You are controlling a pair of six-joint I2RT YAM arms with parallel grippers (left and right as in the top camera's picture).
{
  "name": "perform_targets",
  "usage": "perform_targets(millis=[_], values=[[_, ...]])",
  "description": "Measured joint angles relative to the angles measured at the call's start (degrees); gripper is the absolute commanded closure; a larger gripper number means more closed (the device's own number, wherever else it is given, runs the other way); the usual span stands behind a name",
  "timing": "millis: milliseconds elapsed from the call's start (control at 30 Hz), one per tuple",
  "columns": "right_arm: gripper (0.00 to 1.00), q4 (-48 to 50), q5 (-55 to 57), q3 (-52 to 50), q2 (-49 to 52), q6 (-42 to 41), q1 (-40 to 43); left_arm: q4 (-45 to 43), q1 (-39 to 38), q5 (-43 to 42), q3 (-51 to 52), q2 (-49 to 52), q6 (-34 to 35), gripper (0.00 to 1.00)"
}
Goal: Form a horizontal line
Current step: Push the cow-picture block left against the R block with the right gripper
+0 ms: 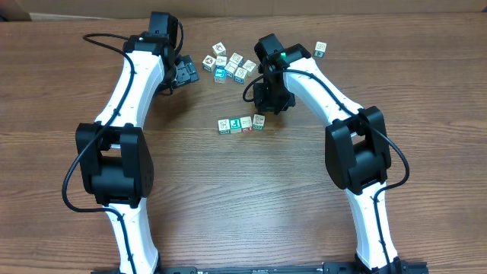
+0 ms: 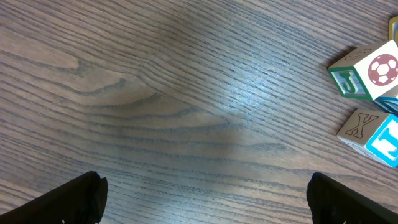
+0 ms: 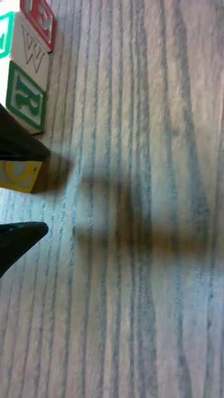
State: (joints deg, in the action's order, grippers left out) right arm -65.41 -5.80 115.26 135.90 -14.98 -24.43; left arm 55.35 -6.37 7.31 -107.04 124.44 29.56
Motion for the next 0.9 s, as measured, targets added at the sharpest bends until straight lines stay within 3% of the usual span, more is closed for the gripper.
perform_targets(millis=[900], values=[[0.72, -0.8, -3.0, 0.0, 0.0, 0.1, 0.0, 0.0, 0.0, 0.0, 0.0, 0.0, 0.0, 0.00]])
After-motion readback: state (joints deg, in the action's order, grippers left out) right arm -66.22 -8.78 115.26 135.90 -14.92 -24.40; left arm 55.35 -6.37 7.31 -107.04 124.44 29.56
